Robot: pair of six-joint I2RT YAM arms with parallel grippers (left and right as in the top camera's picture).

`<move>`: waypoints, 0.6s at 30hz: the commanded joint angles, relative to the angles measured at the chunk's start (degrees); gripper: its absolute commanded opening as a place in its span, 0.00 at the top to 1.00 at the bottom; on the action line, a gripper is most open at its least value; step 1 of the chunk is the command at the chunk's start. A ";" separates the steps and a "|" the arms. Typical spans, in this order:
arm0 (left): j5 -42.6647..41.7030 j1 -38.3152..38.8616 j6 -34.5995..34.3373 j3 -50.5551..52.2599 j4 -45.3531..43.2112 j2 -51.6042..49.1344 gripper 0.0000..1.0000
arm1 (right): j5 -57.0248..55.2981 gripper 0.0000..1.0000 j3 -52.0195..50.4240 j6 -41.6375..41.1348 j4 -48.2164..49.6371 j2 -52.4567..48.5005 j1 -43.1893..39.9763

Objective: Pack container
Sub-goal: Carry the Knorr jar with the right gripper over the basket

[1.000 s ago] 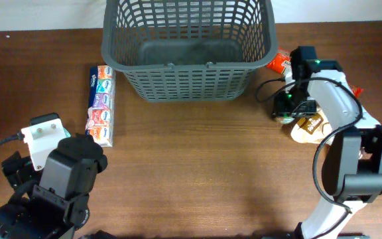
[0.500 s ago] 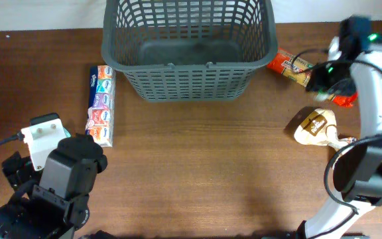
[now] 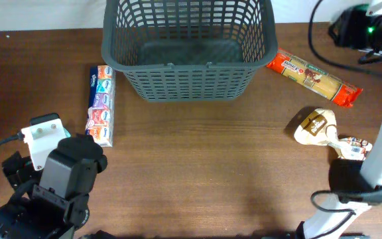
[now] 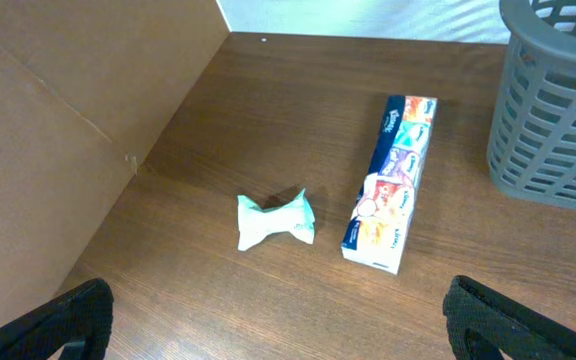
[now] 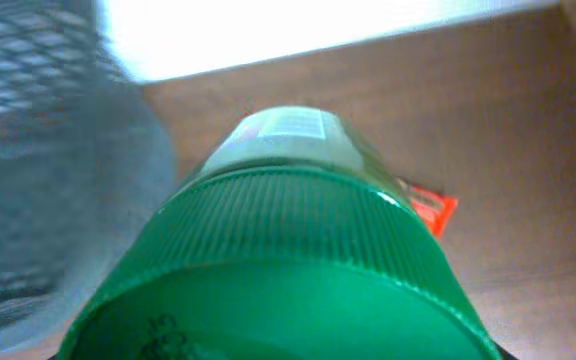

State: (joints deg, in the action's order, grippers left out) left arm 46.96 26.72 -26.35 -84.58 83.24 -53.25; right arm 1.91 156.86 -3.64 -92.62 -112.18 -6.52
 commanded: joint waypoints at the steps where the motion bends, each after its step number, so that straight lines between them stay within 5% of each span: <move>1: 0.31 0.13 0.33 -0.44 -0.02 -0.09 0.01 | 1.53 0.96 6.36 -0.55 0.02 1.79 4.94; 10: 0.31 0.13 0.33 -0.44 -0.02 -0.09 0.01 | 1.95 0.96 8.33 -2.45 8.92 0.63 20.24; 18: 0.31 0.13 0.33 -0.44 -0.02 -0.09 0.00 | 2.34 0.96 8.33 -2.97 16.50 -4.02 25.88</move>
State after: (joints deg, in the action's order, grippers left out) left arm 46.96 26.72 -26.35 -84.58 83.24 -53.25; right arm 3.77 164.16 -5.80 -77.95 -113.32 17.96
